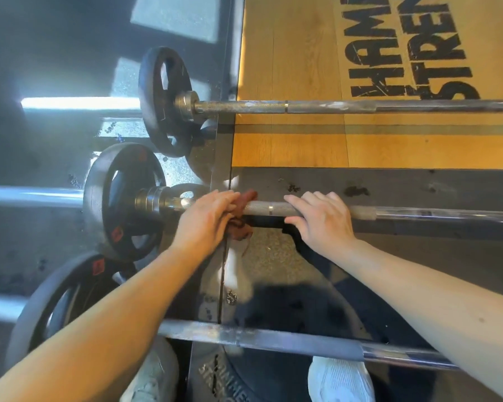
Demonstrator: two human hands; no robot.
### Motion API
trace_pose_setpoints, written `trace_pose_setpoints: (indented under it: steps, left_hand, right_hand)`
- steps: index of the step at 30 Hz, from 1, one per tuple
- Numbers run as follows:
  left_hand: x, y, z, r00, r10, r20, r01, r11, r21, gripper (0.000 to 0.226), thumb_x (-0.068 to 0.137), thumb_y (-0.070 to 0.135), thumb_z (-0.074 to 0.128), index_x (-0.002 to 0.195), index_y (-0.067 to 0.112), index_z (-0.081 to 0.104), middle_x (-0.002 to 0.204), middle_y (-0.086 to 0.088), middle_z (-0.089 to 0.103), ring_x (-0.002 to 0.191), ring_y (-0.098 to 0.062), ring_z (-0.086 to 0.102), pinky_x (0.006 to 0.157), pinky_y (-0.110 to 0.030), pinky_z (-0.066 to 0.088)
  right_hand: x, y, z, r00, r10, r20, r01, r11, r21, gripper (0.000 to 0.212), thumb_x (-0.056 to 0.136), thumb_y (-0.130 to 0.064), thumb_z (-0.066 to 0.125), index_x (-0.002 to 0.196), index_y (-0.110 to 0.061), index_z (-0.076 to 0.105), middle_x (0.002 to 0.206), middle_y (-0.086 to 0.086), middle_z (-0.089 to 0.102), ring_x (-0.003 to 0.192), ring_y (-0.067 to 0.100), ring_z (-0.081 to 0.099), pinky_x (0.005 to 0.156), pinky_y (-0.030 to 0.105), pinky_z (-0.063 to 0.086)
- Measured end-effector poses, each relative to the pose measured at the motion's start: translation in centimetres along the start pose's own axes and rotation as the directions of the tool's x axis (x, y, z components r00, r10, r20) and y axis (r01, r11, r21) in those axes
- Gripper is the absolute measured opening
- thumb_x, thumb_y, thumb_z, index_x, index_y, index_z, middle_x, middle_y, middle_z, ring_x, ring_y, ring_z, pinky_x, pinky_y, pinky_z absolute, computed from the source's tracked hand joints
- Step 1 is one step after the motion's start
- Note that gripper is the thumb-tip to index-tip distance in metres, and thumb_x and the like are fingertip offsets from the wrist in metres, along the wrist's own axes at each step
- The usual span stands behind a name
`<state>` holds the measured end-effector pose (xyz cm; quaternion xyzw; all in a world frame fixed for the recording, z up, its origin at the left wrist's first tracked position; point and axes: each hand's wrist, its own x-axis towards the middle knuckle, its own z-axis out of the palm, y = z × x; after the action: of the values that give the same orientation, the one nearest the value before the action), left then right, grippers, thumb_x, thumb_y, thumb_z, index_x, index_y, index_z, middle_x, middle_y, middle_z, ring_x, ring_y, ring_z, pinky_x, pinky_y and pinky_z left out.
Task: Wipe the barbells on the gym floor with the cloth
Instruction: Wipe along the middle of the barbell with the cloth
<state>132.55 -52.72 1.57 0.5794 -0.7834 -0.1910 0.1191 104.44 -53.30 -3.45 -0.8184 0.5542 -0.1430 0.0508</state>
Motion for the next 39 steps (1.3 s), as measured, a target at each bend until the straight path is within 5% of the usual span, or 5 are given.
trace_pose_setpoints:
  steps: [11,17,21,29,39]
  left_hand:
    - [1.0,4.8,-2.1,0.94,-0.324,-0.104,0.305,0.937,-0.169,0.008,0.1,0.032,0.061,0.099,0.024,0.062,0.095,0.004,0.071,0.086,-0.019,0.068,0.077,-0.043,0.059]
    - [2.6,12.3,-1.2,0.965,-0.251,0.075,0.253,0.823,-0.508,0.003,0.093,0.025,0.072,0.096,0.025,0.074,0.091,0.007,0.071,0.086,-0.011,0.068,0.079,-0.034,0.059]
    - [2.4,14.0,-0.6,0.964,-0.099,0.246,0.232,0.763,-0.603,0.014,0.098,0.017,0.066,0.101,0.024,0.078,0.091,0.01,0.076,0.084,-0.003,0.071,0.078,-0.024,0.055]
    - [3.0,4.7,-0.7,0.997,-0.074,0.025,0.064,0.959,0.275,0.033,0.088,0.037,0.075,0.116,0.02,0.072,0.117,-0.003,0.067,0.111,-0.027,0.052,0.091,-0.044,0.044]
    - [3.1,2.3,0.4,1.0,-0.021,-0.008,0.022,0.97,0.241,0.024,0.087,0.038,0.077,0.105,0.023,0.073,0.106,0.0,0.067,0.104,-0.027,0.049,0.086,-0.044,0.039]
  right_hand:
    - [-1.7,-3.5,-4.6,0.974,0.221,0.046,-0.223,0.91,0.35,0.062,0.098,-0.026,0.066,0.155,-0.018,0.042,0.149,0.002,0.044,0.14,0.018,0.035,0.117,0.035,0.028]
    - [-4.6,-6.4,-7.4,0.776,0.382,0.502,-0.451,-0.221,0.865,0.062,0.098,-0.035,0.063,0.152,-0.041,0.035,0.14,-0.013,0.06,0.133,0.01,0.056,0.11,0.04,0.048]
    - [-5.0,-5.6,-7.6,0.681,0.482,0.552,-0.363,-0.432,0.826,0.037,0.103,-0.017,0.058,0.139,-0.024,0.057,0.12,0.008,0.072,0.107,0.027,0.071,0.091,0.046,0.059]
    - [-4.1,2.0,-7.0,0.781,0.605,-0.151,-0.544,0.779,0.31,0.031,0.092,-0.022,0.075,0.121,-0.015,0.074,0.123,0.004,0.061,0.115,0.028,0.047,0.097,0.041,0.043]
    - [-0.8,-3.7,-1.2,0.992,0.116,-0.058,-0.104,0.979,0.175,0.036,0.086,-0.004,0.073,0.122,-0.006,0.072,0.128,0.005,0.065,0.111,0.033,0.053,0.087,0.045,0.042]
